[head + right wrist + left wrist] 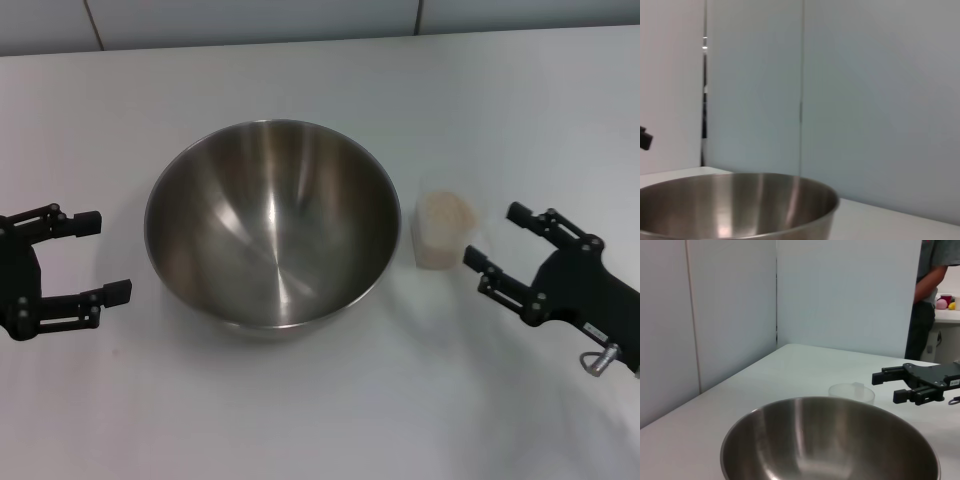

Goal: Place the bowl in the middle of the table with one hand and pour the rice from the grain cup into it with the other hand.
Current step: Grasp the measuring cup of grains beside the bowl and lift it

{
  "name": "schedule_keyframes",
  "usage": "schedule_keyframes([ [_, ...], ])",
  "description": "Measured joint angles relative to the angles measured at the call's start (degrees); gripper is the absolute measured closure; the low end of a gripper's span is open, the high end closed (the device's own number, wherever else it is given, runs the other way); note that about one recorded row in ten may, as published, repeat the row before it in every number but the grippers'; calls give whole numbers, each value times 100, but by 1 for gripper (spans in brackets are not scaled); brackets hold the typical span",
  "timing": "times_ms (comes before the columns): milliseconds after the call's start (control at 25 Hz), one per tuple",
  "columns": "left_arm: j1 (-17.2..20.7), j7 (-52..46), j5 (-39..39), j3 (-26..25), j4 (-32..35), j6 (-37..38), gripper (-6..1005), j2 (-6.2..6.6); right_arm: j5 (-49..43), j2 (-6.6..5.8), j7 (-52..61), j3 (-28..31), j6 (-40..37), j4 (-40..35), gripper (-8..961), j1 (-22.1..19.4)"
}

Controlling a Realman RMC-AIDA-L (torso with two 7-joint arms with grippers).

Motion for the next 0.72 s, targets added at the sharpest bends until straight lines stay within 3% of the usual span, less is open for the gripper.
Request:
schedule_keyframes([
  [320, -38, -1, 6, -110, 0, -7, 153, 1, 0, 14, -800, 1299, 183, 591, 224, -357],
  [720, -63, -3, 17, -163, 0, -9, 153, 3, 0, 15, -1103, 1519, 678, 945, 225, -407],
])
